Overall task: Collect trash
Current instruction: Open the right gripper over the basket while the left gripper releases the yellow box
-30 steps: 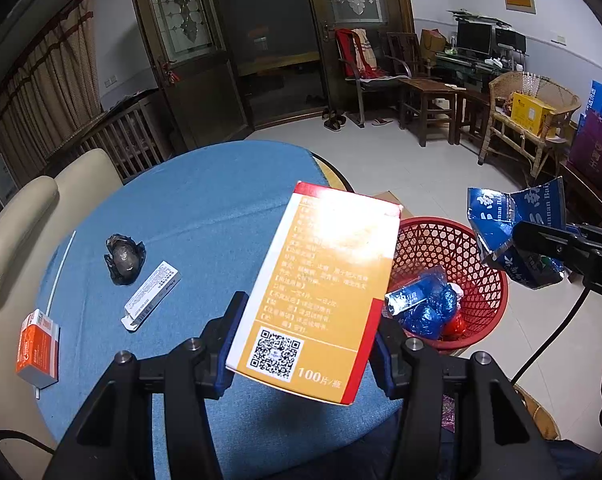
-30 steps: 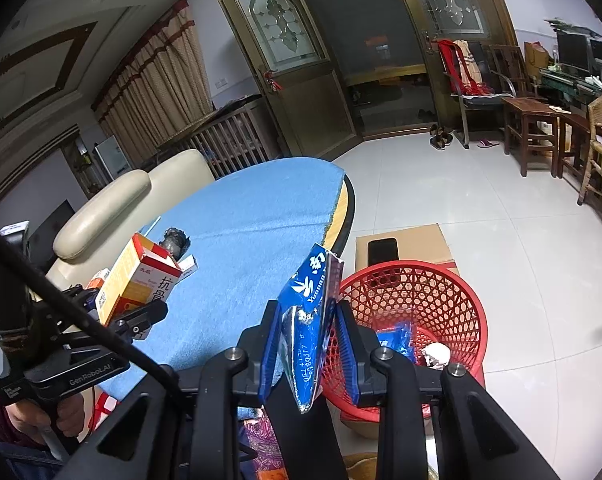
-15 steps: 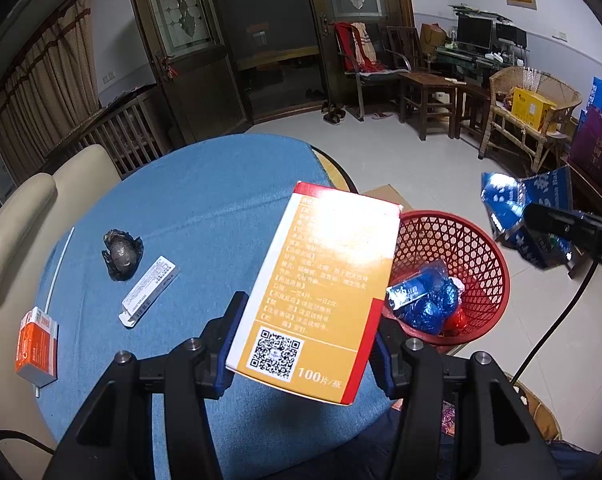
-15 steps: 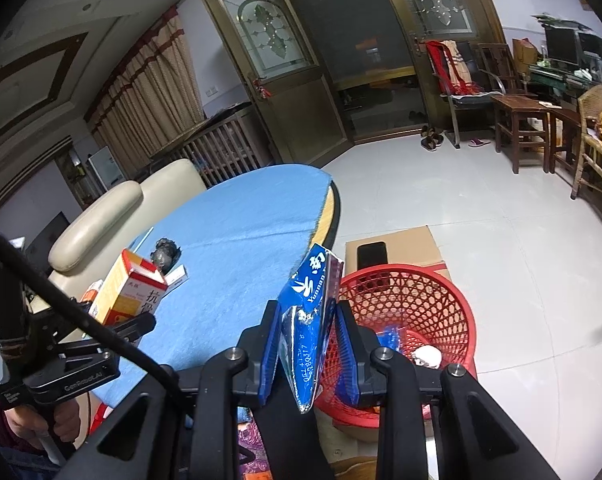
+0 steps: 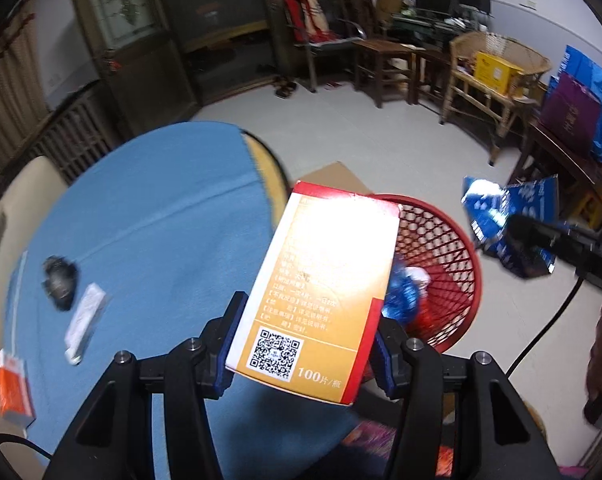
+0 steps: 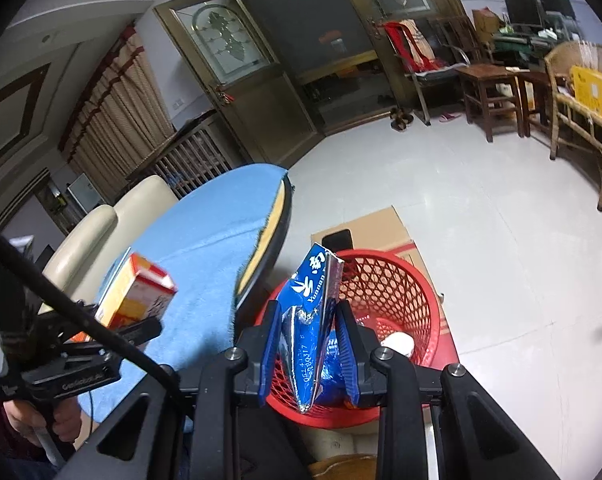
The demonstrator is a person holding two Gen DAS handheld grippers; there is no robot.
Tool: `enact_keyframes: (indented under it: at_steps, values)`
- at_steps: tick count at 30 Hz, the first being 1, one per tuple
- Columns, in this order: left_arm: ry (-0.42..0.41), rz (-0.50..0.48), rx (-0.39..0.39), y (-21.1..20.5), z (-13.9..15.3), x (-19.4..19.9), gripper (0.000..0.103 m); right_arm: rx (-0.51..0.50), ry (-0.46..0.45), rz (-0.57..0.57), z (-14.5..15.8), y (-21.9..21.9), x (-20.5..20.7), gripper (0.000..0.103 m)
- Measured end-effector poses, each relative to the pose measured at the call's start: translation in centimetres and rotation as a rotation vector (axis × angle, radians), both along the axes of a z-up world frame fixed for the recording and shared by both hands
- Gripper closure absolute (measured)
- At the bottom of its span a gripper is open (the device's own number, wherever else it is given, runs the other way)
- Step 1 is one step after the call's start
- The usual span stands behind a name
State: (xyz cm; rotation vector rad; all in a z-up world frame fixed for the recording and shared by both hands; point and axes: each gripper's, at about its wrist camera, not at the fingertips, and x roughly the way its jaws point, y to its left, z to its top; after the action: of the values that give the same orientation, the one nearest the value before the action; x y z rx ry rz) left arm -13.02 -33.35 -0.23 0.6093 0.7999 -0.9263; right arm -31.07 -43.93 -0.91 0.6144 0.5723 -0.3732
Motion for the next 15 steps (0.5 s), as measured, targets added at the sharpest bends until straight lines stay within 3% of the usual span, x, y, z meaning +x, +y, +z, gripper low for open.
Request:
enact_keyframes:
  at_steps: [5, 10, 11, 12, 13, 15]
  values:
    - [0.080, -0.054, 0.042, -3.6, -2.3, -0.2, 0.047, 0.046, 0.005, -0.030, -1.3, -1.2, -0.5, 0.071]
    - [0.104, -0.076, 0.037, -4.4, -2.8, -0.4, 0.041, 0.116, 0.008, -0.060, -2.6, -2.3, -0.2, 0.069]
    - [0.102, -0.079, 0.033, -4.3, -2.7, -0.4, 0.041, 0.132, 0.014, -0.064, -2.9, -2.5, 0.0, 0.062]
    - [0.099, -0.082, 0.030, -4.1, -2.5, -0.4, 0.041, 0.166, 0.017, -0.067, -3.2, -2.7, 0.1, 0.045]
    - [0.095, -0.082, 0.027, -3.7, -2.4, -0.3, 0.041, 0.189, 0.010, -0.068, -3.4, -2.7, 0.2, 0.037]
    - [0.077, -0.077, 0.018, -3.1, -2.1, -0.2, 0.041, 0.213, -0.025, -0.076, -3.5, -2.8, 0.0, 0.034]
